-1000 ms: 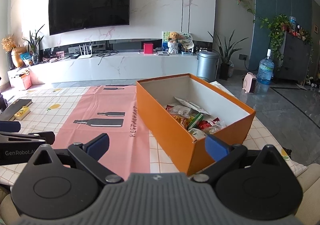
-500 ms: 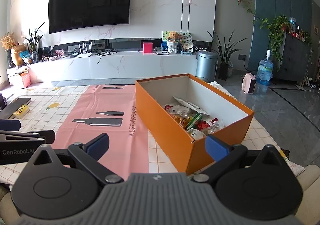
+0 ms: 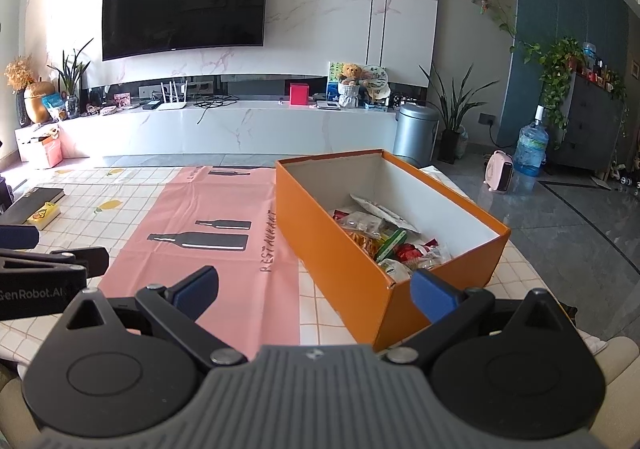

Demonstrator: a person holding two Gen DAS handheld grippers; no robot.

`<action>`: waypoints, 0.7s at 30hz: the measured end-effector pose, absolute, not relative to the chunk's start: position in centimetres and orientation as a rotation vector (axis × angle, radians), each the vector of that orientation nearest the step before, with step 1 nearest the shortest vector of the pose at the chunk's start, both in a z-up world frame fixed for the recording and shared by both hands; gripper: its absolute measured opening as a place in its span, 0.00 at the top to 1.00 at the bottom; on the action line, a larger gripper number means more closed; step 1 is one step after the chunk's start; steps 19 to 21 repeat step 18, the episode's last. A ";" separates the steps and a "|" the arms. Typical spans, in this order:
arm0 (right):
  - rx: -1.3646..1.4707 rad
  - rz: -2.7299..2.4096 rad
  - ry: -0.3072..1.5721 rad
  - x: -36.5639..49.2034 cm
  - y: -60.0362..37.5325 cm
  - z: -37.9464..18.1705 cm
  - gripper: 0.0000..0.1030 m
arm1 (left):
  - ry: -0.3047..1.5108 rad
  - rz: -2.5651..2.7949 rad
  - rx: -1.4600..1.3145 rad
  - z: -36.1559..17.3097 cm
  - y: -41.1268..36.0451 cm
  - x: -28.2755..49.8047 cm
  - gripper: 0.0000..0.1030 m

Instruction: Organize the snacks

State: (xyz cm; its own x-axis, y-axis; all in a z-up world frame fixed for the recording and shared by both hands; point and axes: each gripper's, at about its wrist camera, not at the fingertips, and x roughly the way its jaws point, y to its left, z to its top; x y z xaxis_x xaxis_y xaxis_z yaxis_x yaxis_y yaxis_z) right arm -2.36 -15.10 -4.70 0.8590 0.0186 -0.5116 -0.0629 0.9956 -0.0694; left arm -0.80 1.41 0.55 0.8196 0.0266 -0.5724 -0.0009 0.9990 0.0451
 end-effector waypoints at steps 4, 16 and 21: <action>-0.091 0.044 0.537 -2.5 -15.0 -4.7 0.04 | 0.614 0.018 0.036 0.5 1.7 -0.8 0.07; -0.089 0.046 0.548 -2.2 -14.4 -4.5 0.04 | 0.588 0.001 0.016 0.7 2.6 -1.3 0.07; -0.097 0.050 0.551 -2.2 -14.1 -4.6 0.04 | 0.585 0.001 0.008 0.8 2.8 -1.4 0.07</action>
